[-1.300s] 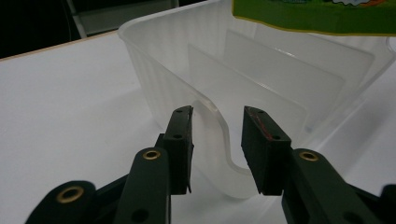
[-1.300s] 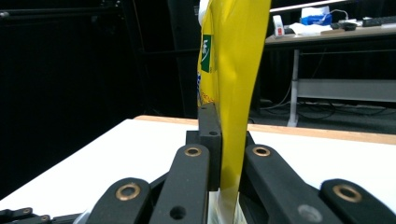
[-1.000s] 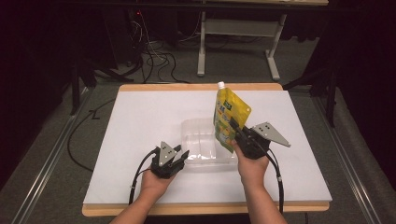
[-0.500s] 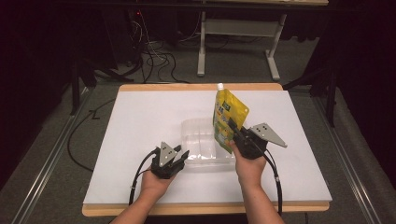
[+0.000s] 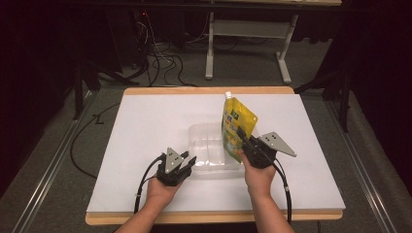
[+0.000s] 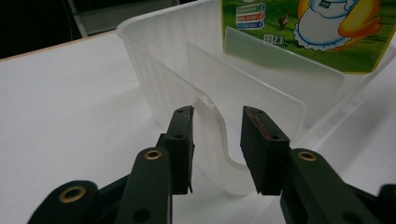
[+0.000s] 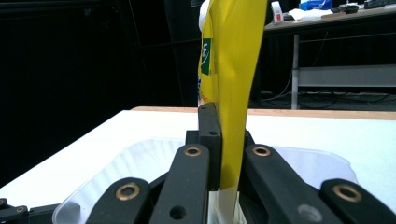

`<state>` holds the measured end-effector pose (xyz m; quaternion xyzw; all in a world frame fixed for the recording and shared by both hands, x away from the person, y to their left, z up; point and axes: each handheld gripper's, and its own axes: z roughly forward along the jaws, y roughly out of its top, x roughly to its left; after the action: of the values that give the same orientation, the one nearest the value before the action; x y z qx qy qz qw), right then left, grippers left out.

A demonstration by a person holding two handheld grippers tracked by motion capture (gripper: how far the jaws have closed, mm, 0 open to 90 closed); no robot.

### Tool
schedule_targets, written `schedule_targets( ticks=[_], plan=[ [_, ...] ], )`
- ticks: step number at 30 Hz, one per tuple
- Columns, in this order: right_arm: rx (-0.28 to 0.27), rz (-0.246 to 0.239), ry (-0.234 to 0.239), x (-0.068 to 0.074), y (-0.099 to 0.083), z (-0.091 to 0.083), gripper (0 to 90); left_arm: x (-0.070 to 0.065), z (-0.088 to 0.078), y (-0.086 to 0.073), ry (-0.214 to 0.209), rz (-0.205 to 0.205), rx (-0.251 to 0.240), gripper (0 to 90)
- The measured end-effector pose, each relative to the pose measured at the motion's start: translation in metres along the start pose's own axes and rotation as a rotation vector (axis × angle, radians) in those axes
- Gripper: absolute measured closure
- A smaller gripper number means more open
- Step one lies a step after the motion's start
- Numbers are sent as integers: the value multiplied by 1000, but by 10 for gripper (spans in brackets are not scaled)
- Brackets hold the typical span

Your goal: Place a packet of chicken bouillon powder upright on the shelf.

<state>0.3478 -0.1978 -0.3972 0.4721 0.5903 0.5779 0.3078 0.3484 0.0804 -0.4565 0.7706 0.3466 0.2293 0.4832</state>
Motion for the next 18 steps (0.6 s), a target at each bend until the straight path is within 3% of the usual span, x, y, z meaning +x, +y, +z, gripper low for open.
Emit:
schedule_targets(
  ticks=[7,18],
  plan=[
    [-1,1,3,0,-8,0,900,0,0,-1,-1,4,2,656],
    [34,-49,-4,2,-14,-4,898,1,-2,0,-2,-2,-7,656]
  ],
)
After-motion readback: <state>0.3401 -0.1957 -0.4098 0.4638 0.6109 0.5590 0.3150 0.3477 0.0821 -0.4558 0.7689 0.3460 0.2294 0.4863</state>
